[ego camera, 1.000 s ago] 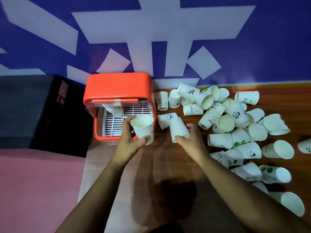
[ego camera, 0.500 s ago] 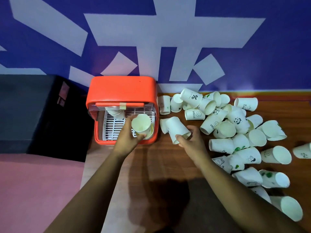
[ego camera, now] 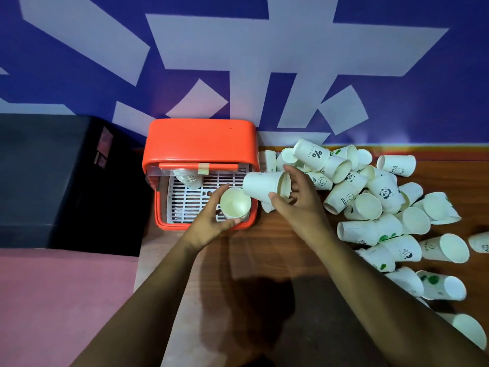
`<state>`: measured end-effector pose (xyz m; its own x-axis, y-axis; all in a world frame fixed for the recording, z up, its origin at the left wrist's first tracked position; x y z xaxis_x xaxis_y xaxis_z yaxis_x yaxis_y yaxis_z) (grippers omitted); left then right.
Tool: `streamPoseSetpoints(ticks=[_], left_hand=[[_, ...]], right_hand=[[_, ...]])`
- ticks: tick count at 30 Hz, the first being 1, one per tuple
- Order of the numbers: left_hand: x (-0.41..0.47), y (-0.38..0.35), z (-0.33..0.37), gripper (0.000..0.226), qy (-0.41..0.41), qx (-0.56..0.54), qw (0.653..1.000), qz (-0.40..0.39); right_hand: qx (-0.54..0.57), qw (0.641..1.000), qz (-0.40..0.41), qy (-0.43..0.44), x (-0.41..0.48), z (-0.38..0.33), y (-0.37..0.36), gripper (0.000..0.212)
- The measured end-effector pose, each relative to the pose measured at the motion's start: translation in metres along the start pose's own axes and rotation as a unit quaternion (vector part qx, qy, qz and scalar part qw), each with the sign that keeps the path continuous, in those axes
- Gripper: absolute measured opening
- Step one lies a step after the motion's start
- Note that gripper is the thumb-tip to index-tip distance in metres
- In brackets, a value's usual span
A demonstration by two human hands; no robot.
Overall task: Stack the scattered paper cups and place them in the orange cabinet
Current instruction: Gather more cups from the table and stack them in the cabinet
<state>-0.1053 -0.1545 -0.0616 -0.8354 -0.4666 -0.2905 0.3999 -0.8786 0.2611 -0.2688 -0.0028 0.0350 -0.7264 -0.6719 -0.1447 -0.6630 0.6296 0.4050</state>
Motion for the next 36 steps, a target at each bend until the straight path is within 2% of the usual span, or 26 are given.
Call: streamPoseSetpoints(ticks=[2, 5, 12, 15, 20, 23, 29, 32, 36], left_hand=[[-0.002, 0.000, -0.006, 0.090, 0.019, -0.019, 1.000, -0.002], [-0.001, -0.002, -0.012, 0.081, 0.035, -0.032, 0.999, -0.002], [0.002, -0.001, -0.013, 0.083, 0.055, -0.057, 0.997, -0.005], [0.001, -0.001, -0.008, 0.065, 0.057, -0.073, 0.996, 0.013], [-0.003, 0.002, 0.003, 0.033, 0.085, -0.204, 0.973, 0.065], [-0.005, -0.001, 0.007, 0.032, 0.081, -0.190, 0.976, 0.069], [-0.003, -0.005, 0.000, 0.029, 0.055, -0.099, 0.991, 0.066], [-0.003, -0.004, 0.000, 0.030, 0.047, -0.067, 0.993, 0.081], [-0.002, -0.006, -0.003, 0.041, 0.064, -0.027, 0.993, 0.093]], right_hand=[[0.006, 1.000, 0.004, 0.004, 0.000, -0.004, 0.001, 0.065], [0.004, 1.000, 0.006, 0.022, -0.004, -0.007, 0.004, 0.060], [-0.096, 0.993, -0.034, 0.064, -0.014, -0.007, -0.006, 0.058], [-0.137, 0.984, -0.062, 0.091, -0.006, -0.010, -0.026, 0.064], [-0.224, 0.960, -0.096, 0.139, 0.002, -0.002, -0.062, 0.069], [-0.236, 0.958, -0.112, 0.117, 0.006, 0.012, -0.076, 0.074], [-0.141, 0.979, -0.147, -0.018, 0.010, 0.040, -0.084, 0.082], [-0.126, 0.981, -0.142, -0.033, 0.013, 0.047, -0.086, 0.085], [-0.106, 0.982, -0.155, -0.039, 0.014, 0.046, -0.081, 0.077]])
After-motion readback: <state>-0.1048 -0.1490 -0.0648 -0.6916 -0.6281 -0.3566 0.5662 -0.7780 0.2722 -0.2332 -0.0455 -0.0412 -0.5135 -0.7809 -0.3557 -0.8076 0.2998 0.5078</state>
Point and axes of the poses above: each hand's wrist, its own x-axis towards the middle knuckle, its own y-axis out of the back of the hand, z = x × y, the point moved 4 cm from there along x, towards the middle knuckle, and after that the axes turned 2 degrees about -z, right-handed, at the moved point
